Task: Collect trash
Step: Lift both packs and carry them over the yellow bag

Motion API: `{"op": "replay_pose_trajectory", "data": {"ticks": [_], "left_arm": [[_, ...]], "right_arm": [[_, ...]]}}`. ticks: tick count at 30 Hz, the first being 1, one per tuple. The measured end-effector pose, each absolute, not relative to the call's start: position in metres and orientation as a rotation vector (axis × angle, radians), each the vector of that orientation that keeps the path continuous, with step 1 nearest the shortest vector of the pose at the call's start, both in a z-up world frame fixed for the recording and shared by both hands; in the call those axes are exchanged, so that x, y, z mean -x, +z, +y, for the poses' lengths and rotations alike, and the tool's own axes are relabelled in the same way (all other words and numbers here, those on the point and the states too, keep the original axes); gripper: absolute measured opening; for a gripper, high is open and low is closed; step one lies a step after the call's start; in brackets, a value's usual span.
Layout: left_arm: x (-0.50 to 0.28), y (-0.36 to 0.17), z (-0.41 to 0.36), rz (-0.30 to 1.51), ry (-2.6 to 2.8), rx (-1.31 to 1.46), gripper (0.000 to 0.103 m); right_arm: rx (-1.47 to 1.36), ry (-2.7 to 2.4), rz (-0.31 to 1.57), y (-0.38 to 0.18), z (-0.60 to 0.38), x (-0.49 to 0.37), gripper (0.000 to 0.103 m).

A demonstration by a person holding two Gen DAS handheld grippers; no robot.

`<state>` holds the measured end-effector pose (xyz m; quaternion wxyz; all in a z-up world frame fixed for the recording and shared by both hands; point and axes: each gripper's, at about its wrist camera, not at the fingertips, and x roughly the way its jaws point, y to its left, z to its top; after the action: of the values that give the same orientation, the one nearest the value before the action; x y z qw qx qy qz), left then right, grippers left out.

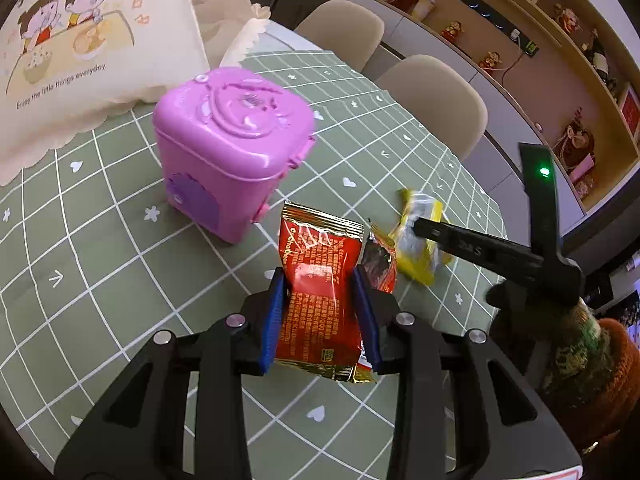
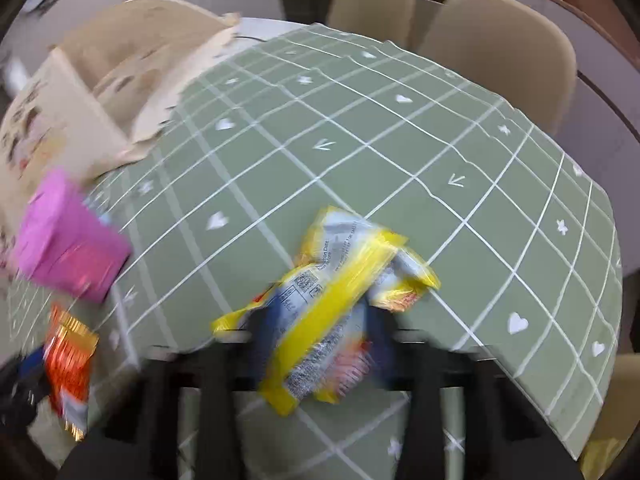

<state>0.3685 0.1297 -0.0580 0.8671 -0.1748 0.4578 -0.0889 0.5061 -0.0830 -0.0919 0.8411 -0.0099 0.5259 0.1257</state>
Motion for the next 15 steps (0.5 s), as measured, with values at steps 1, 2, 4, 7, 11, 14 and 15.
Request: {"op": "replay_pose_trajectory", "data": {"ticks": [1,2,4,7,11,14,15], "left_arm": [[-0.367,-0.054,0.128,0.951,-0.191,0.361,0.032],[-0.365,-0.05,0.126,0.942,-0.194,0.356,0.032],[-0.36,-0.042,0.125,0.924,-0.196,0.347,0.032],[-0.349,-0.024,0.119,0.898,-0.205,0.323,0.032],[-0.333,0.001,0.108,0.868,-0.226,0.29,0.032],[-0.319,0.021,0.094,0.836,-0.244,0.263,0.032],[-0.311,0.03,0.087,0.818,-0.252,0.247,0.032]], "right_arm": [[0.023,0.282,1.101,-0.085,-0.086,-0.496,0.016],[0.024,0.297,1.082,-0.076,-0.089,-0.485,0.014],[0.022,0.314,1.043,-0.058,-0.096,-0.466,0.014],[-0.004,0.316,0.983,-0.027,-0.112,-0.436,0.014],[-0.044,0.318,0.902,0.014,-0.129,-0.401,0.014],[-0.056,0.313,0.831,0.043,-0.144,-0.37,0.014],[-0.058,0.309,0.815,0.048,-0.149,-0.362,0.014]]}}
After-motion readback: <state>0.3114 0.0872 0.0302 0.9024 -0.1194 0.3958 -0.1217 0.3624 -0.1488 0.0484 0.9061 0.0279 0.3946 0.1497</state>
